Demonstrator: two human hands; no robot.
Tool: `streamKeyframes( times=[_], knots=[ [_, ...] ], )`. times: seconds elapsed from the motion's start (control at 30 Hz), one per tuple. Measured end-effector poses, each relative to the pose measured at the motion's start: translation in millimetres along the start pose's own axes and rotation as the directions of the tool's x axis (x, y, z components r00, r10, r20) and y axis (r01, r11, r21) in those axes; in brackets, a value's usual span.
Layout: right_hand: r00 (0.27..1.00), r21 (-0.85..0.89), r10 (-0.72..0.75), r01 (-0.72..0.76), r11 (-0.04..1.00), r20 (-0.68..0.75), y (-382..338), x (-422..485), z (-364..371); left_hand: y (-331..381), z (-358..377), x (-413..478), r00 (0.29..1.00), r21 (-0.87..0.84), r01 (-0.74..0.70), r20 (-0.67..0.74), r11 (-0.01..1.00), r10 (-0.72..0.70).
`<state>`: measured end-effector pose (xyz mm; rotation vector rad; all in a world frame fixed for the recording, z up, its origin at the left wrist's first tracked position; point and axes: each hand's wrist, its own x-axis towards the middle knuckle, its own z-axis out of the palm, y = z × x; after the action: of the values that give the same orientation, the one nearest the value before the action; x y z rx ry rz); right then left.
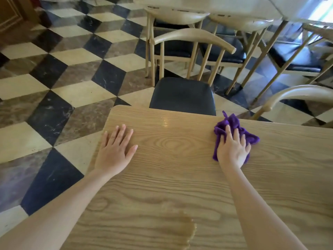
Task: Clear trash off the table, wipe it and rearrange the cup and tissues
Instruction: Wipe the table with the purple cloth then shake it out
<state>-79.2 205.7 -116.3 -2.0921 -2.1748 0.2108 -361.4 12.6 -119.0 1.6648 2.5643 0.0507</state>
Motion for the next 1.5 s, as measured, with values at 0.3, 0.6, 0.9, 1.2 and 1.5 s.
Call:
streamKeyframes(
  times=[0.3, 0.6, 0.9, 1.2, 1.5],
  knots=[
    [0.72, 0.105, -0.683, 0.675, 0.731, 0.123, -234.1, -34.0, 41.7, -0.3, 6.4, -0.1, 0.997, 0.003, 0.026, -0.078, 1.0, -0.026],
    [0.719, 0.14, -0.694, 0.683, 0.717, 0.05, -201.4, -13.5, 37.0, -1.6, 7.4, 0.8, 0.995, -0.02, 0.045, -0.085, 0.999, -0.046],
    [0.985, 0.001, -0.162, 0.163, 0.987, -0.064, 42.4, 9.8, -11.6, 1.6, -3.7, -0.7, 1.0, -0.03, 0.027, -0.008, 0.999, -0.028],
    [0.987, -0.008, -0.154, 0.154, 0.988, -0.047, 67.1, 5.5, -14.2, -9.5, -8.6, -5.0, 0.991, -0.078, 0.066, 0.121, 0.995, -0.056],
    [0.986, 0.096, -0.162, 0.166, 0.981, -0.048, 5.3, -14.6, -12.5, -38.0, -3.4, -67.9, 0.99, -0.248, 0.033, 0.138, 0.968, 0.001]
  ],
)
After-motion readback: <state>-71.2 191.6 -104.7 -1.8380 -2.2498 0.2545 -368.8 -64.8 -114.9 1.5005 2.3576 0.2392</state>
